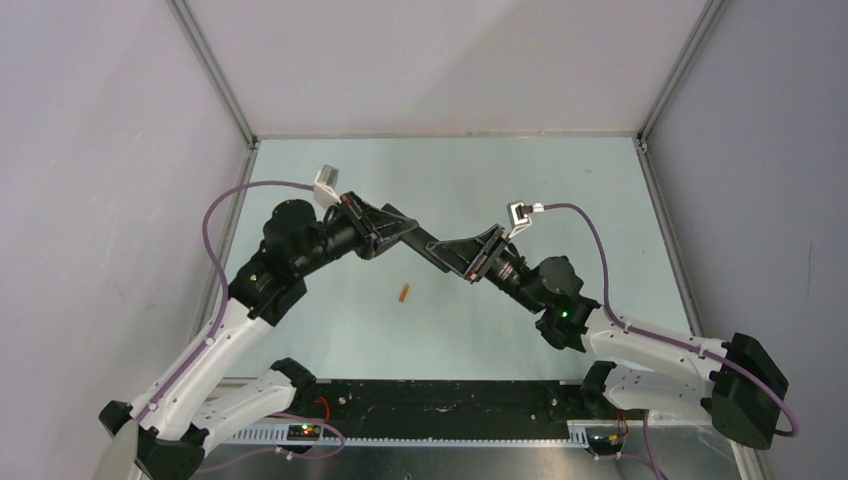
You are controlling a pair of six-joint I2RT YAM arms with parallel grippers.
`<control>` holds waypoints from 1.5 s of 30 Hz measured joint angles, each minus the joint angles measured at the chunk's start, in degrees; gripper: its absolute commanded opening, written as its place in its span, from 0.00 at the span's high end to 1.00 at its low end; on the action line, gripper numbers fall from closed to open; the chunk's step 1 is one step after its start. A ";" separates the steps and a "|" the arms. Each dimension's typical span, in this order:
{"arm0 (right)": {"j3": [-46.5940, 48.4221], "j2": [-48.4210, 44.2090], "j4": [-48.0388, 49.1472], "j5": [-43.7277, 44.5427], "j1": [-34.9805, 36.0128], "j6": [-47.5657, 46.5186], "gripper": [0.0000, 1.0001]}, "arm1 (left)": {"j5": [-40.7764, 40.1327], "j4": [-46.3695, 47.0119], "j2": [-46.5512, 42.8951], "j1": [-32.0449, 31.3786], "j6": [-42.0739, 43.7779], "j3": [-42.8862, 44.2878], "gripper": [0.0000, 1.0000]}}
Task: Load the batteries into the remote control
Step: Remove the battery cover from the remote control.
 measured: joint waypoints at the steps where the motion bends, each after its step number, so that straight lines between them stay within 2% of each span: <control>1: 0.00 0.13 0.07 -0.35 -0.09 0.35 0.74 | 0.63 0.02 -0.04 0.50 -0.26 -0.17 1.00; 8: 0.00 1.05 0.87 -2.34 -0.26 1.81 0.80 | 5.66 0.09 -1.44 3.87 -0.76 -1.49 1.00; 15: 0.02 2.34 2.64 -3.89 -0.28 2.23 1.00 | 9.70 -0.09 -1.64 6.36 -0.20 -1.62 1.00; 24: 0.02 3.06 3.23 -6.01 -0.33 2.25 1.00 | 14.29 -0.15 -1.64 9.03 2.38 -1.62 1.00; 34: 0.28 3.06 2.05 -6.40 -0.33 2.08 1.00 | 15.28 -0.17 -1.53 9.94 3.78 -1.62 1.00; 37: 0.31 3.08 1.99 -6.36 -0.35 2.14 0.94 | 15.43 -0.17 -1.38 10.03 3.78 -1.60 1.00; 40: 0.72 3.39 1.62 -6.34 -0.39 2.38 0.77 | 15.45 -0.17 -1.38 10.23 3.91 -1.60 1.00; 45: 3.34 4.46 -2.27 -6.03 -0.63 3.32 0.60 | 15.10 0.02 -1.40 11.32 5.35 -1.60 1.00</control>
